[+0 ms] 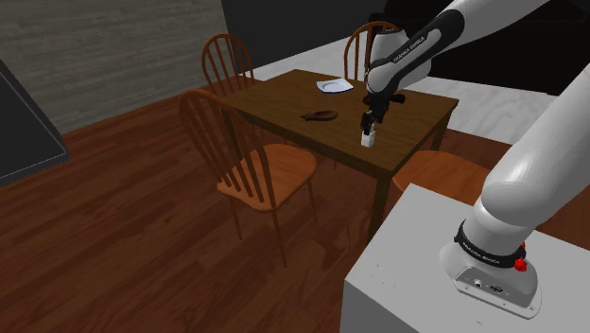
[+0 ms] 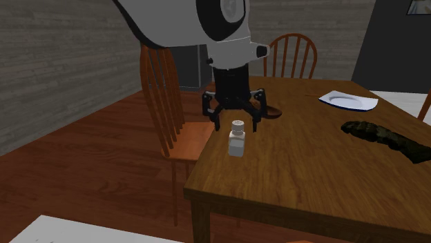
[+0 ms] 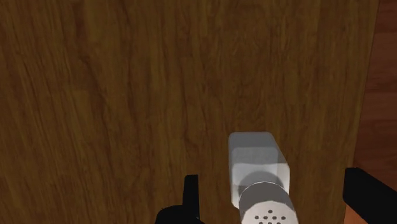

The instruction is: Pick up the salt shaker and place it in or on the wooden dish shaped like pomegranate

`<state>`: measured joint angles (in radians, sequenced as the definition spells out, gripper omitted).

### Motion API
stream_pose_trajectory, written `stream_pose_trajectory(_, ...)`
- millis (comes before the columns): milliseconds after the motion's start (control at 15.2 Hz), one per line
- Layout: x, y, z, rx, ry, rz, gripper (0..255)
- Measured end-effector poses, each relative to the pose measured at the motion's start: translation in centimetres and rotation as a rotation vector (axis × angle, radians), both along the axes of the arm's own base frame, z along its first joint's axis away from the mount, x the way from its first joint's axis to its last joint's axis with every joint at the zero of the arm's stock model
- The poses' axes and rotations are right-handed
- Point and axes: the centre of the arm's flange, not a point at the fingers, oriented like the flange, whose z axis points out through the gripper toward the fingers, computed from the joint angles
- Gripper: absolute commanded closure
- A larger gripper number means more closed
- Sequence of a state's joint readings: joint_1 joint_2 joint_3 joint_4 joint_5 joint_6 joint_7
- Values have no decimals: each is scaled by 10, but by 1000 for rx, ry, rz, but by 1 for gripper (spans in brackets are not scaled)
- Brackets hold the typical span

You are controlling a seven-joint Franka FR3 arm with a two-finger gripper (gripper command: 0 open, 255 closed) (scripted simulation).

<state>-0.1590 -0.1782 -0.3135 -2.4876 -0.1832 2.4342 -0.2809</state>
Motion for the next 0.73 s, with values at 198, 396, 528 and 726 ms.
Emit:
stream_pose_trajectory(198, 1, 0, -17, 0, 0, 0, 0)
stream_pose_trajectory(396, 1, -2, -24, -1, -1, 0, 0)
stream_pose_trajectory(528, 1, -2, -24, -1, -1, 0, 0)
stream_pose_trajectory(726, 1, -2, -24, -1, -1, 0, 255)
